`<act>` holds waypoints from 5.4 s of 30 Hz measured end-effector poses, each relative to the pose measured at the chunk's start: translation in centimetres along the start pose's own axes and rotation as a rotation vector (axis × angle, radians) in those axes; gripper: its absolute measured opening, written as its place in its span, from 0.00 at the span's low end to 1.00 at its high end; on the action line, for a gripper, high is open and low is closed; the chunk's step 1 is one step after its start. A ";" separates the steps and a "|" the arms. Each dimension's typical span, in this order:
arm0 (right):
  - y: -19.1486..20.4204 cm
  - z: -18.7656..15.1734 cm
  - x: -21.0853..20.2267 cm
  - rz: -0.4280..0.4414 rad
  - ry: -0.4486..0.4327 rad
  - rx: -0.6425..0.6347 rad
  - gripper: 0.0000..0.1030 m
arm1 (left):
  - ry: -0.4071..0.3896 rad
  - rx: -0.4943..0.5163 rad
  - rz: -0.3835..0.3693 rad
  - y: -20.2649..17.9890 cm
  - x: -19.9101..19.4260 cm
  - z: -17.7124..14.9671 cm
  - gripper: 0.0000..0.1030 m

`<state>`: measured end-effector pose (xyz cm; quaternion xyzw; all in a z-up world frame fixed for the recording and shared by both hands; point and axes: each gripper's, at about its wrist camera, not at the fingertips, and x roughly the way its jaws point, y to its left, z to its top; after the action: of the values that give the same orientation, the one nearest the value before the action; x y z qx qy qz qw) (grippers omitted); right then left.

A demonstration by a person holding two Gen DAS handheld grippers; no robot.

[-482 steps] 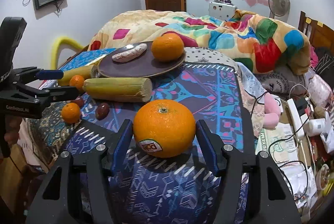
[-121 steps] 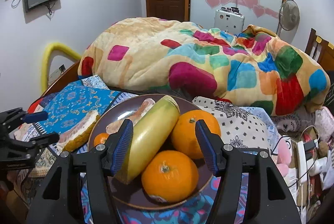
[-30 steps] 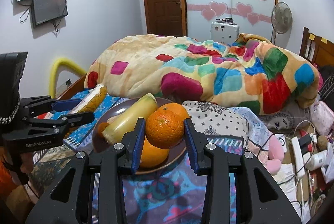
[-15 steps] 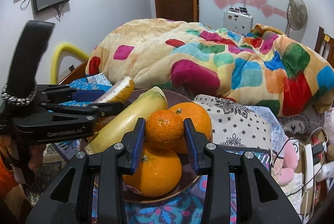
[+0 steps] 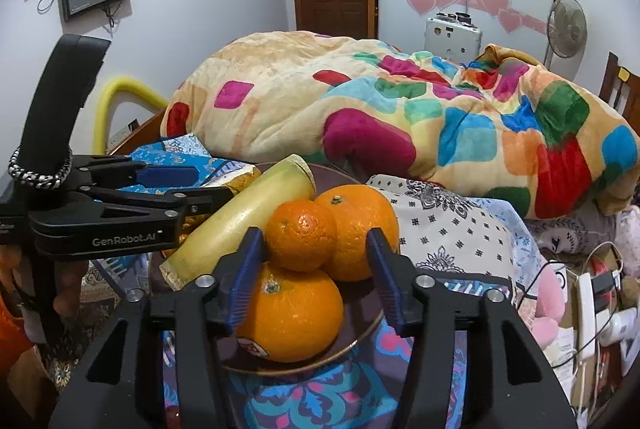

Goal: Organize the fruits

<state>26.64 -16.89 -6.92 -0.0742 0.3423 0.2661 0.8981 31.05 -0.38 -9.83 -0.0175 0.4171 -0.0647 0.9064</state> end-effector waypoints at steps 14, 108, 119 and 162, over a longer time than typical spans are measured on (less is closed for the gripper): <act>1.6 -1.1 -7.1 -0.017 -0.079 0.029 0.49 | -0.117 0.043 0.060 -1.0 -9.6 -3.5 0.55; 5.8 -4.5 -0.9 0.042 0.011 -0.069 0.12 | -0.053 0.103 -0.061 -2.6 -5.0 -7.1 0.16; 4.8 -4.7 0.1 0.067 0.048 -0.027 0.22 | -0.029 0.108 -0.052 -3.1 -3.7 -7.1 0.34; 11.9 -7.4 -28.3 -0.149 -0.617 0.040 1.00 | -0.745 0.038 0.121 -6.8 -36.8 -18.0 0.99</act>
<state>-1.60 -21.26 6.59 0.0027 0.0523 0.2029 0.9778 -7.01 -1.89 6.75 0.0018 0.0579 -0.0081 0.9983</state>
